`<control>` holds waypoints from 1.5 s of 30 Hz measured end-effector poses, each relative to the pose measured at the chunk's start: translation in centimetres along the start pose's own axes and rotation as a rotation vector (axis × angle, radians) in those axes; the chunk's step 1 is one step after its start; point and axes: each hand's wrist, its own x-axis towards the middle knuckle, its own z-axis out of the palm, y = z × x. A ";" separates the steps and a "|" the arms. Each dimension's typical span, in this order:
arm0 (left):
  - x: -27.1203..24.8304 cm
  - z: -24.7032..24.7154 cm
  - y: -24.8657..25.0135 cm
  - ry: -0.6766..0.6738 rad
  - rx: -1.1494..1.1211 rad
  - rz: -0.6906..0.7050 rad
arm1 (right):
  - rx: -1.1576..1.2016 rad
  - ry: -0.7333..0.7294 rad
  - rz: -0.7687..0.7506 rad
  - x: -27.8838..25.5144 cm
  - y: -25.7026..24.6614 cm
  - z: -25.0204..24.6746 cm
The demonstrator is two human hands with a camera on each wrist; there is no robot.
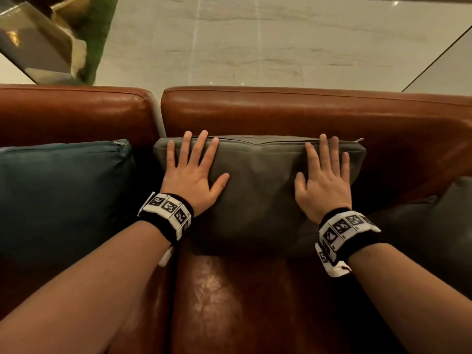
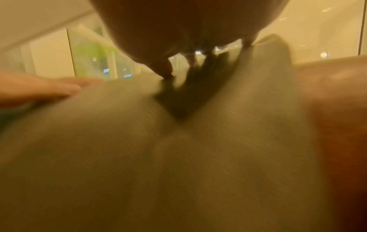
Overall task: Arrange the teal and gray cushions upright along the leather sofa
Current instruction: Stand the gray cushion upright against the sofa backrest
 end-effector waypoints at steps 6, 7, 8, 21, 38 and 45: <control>3.0 -2.0 3.4 -0.064 -0.121 0.015 | 0.107 -0.105 -0.126 3.1 -5.6 -1.2; 3.6 -2.2 3.8 -0.088 -0.149 0.018 | 0.100 -0.133 -0.122 3.6 -6.2 -1.2; 4.1 -2.4 4.1 -0.109 -0.187 0.000 | 0.094 -0.139 -0.105 4.0 -6.5 -1.2; 5.1 -2.9 1.1 -0.112 -0.321 -0.016 | 0.356 -0.061 -0.022 4.3 -4.3 -2.1; 3.2 -2.7 -5.6 -0.078 -0.101 0.113 | 0.320 0.005 -0.017 3.7 5.2 -4.1; 3.0 -2.7 -5.9 -0.098 -0.249 0.044 | 0.360 -0.047 0.005 3.8 6.0 -4.3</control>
